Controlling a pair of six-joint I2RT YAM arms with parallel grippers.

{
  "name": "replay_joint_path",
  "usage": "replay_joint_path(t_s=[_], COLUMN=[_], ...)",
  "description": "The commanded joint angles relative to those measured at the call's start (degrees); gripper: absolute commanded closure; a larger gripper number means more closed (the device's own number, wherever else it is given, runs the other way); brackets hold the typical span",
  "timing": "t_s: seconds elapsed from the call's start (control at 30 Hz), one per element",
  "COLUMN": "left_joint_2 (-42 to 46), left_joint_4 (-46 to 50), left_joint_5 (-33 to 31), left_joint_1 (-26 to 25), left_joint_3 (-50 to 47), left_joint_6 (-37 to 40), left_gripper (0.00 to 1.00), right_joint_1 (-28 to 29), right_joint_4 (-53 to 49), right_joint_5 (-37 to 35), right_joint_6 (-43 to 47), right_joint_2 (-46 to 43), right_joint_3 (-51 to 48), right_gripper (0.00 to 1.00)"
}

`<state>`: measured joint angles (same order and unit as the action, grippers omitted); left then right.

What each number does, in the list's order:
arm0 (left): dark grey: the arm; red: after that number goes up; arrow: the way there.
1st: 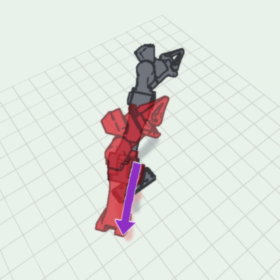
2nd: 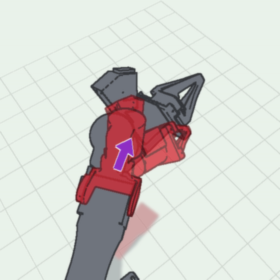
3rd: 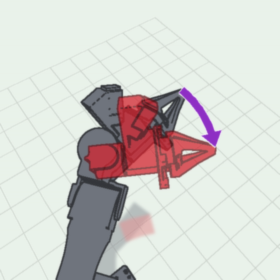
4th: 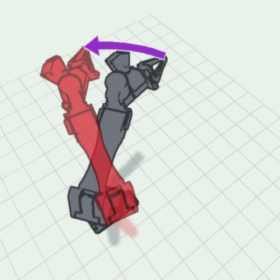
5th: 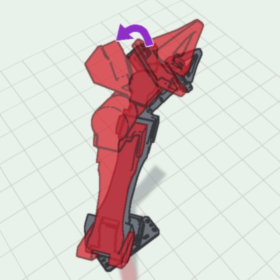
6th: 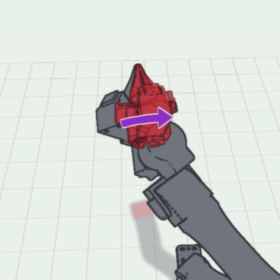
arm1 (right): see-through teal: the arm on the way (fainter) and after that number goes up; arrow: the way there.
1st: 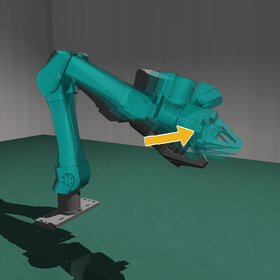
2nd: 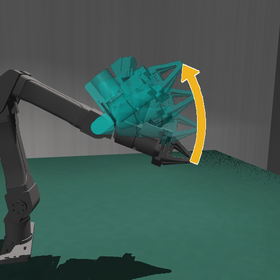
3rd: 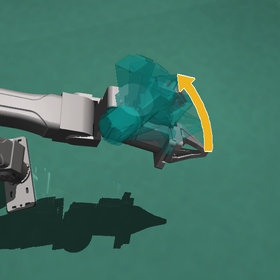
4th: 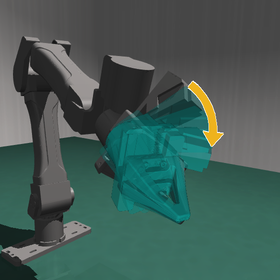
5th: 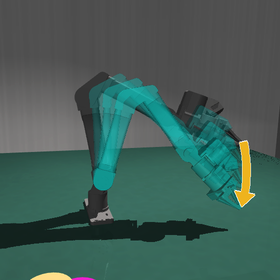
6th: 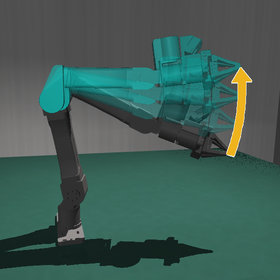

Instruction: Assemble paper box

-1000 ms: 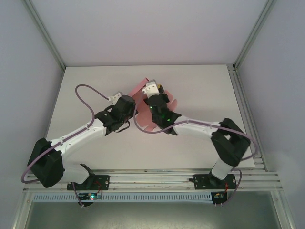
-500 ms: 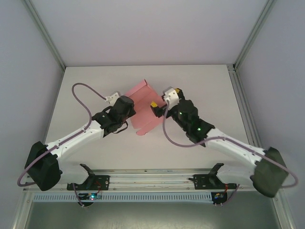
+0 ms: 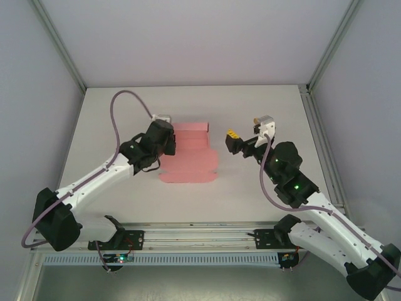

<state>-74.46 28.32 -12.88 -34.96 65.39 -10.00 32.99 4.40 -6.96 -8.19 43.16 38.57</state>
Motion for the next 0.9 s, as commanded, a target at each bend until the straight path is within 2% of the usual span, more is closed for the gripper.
replay_joint_path(t_s=[0.0, 0.07, 0.2, 0.27, 0.37, 0.67, 0.87], left_joint_2=[2.1, 3.0, 1.0, -2.2, -9.1, -37.5, -49.8], left_joint_4=[10.0, 14.9, 16.1, 19.5, 21.4, 32.8, 34.7], left_joint_5=[11.9, 20.5, 17.7, 18.2, 14.9, 4.3, -3.8], left_joint_1=[1.0, 1.0, 1.0, 1.0, 0.9, -2.5, -6.2], left_joint_3=[0.9, -0.1, 1.6, 3.9, 6.7, 27.7, 35.4], left_joint_6=[29.8, 42.2, 50.3, 54.5, 58.5, 56.1, 57.6], left_gripper=[1.0, 1.0, 1.0, 1.0, 1.0, 1.0, 1.0], right_joint_1=[-1.7, -2.5, -3.1, -3.3, -3.8, -5.4, -6.3], right_joint_4=[-9.9, -13.4, -17.0, -18.2, -19.5, -22.9, -24.1], right_joint_5=[3.1, 4.2, 5.9, 5.2, 3.7, 3.9, 3.6], right_joint_6=[-5.0, -6.3, -6.6, -6.9, -7.1, -7.8, -8.1], right_joint_2=[-0.1, 0.6, 1.4, 1.4, 1.0, -0.3, -1.9], right_joint_3=[2.9, 4.0, 4.6, 4.5, 4.0, 3.5, 2.8], right_gripper=[0.02, 0.02, 0.02, 0.02, 0.02, 0.02, 0.02])
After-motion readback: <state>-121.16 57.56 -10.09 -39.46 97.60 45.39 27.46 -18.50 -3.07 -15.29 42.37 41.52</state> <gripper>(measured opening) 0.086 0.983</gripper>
